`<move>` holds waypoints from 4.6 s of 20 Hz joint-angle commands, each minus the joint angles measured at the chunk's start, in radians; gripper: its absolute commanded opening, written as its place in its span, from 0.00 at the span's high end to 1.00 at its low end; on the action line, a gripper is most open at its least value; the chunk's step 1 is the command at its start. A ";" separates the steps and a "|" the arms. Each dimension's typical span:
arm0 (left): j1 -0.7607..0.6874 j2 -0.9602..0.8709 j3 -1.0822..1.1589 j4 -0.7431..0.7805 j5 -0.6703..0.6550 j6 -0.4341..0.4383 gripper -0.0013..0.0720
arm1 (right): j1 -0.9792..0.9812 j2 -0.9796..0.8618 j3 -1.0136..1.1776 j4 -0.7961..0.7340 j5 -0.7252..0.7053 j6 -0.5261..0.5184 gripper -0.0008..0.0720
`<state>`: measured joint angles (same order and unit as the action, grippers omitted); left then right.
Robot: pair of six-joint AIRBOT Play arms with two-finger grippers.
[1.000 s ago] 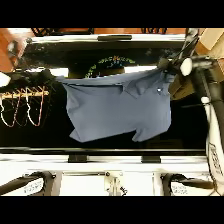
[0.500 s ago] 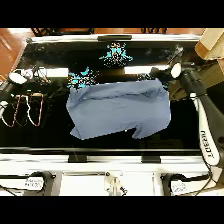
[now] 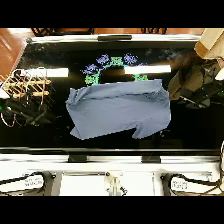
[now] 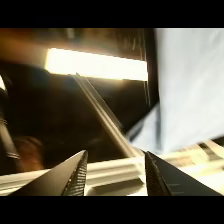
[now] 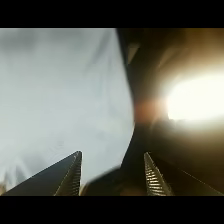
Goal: Fold the shirts.
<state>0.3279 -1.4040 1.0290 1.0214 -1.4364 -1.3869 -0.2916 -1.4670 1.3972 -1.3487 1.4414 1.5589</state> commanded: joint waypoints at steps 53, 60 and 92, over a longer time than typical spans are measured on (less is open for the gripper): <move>-0.168 0.472 0.468 0.036 0.226 0.091 0.95 | 0.073 0.306 0.277 0.135 -0.273 -0.346 0.90; -0.133 0.709 1.032 0.221 0.303 -0.027 0.94 | 0.072 0.798 0.434 0.102 -0.488 -0.359 0.90; -0.240 -0.318 0.510 0.210 0.428 -0.008 0.94 | 0.218 -0.207 0.037 0.056 -0.690 -0.167 0.90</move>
<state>0.0826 -1.6947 1.5356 1.2507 -0.9531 -1.4418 -0.0780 -1.6661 1.4353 -1.2663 0.6838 1.3888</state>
